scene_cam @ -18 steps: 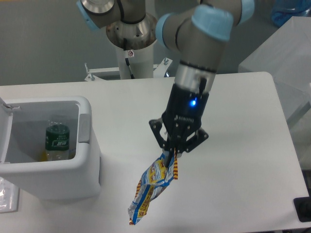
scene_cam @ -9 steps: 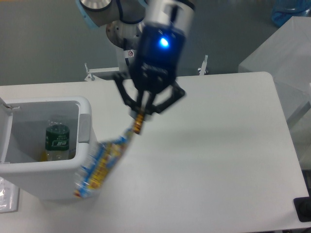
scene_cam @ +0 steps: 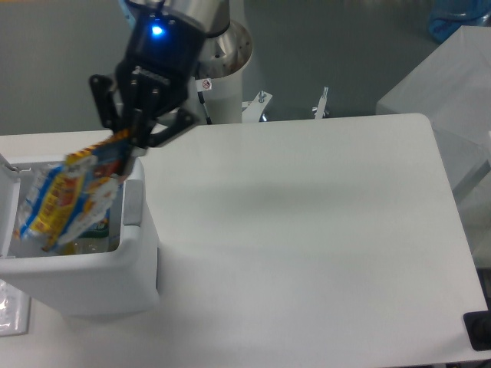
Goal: Place the trash in the trash can
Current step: 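Carry the dangling wrapper over the white bin, then lower the wrapper into the bin and open the gripper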
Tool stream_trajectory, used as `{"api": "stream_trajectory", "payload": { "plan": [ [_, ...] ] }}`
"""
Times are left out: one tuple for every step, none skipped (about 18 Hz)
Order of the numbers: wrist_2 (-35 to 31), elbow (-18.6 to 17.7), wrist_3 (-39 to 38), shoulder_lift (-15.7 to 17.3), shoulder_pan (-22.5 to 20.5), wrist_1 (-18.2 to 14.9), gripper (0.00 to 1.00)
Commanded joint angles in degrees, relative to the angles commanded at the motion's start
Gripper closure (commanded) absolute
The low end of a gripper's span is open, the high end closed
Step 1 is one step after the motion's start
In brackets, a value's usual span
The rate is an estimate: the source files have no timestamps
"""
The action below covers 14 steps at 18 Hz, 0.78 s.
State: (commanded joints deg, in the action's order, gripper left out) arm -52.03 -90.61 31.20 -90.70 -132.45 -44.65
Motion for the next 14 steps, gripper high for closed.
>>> {"api": "stream_trajectory", "payload": {
  "plan": [
    [-0.09,-0.44,0.7,0.09,0.26,-0.09,0.85],
    [-0.09,-1.31,1.05,0.18,0.87,0.0,0.85],
    [-0.09,-2.37,1.15,0.35,1.31,0.0,0.85],
    [-0.09,-3.68,1.49,0.79,1.49,0.0,0.85],
    [-0.09,-5.44,2.98,1.05,1.5,0.0,0.85],
    [-0.09,-6.85,4.91,1.4,1.5,0.0,0.85],
    [0.0,-8.08,5.97,1.5,1.5,0.0,0.85],
    [0.0,-8.53,5.98,1.41,1.5,0.0,0.85],
    [0.0,-8.7,5.72,1.06,1.58,-0.09,0.85],
    [0.0,-9.05,5.72,1.06,1.58,0.0,0.85],
    [0.0,-9.49,5.89,1.06,1.58,0.0,0.85],
    [-0.09,-10.02,6.15,1.06,1.58,0.0,0.85],
    [-0.09,-10.46,6.24,1.14,1.58,0.0,0.85],
    [-0.09,-10.64,6.24,1.06,1.58,0.0,0.83]
  ]
}}
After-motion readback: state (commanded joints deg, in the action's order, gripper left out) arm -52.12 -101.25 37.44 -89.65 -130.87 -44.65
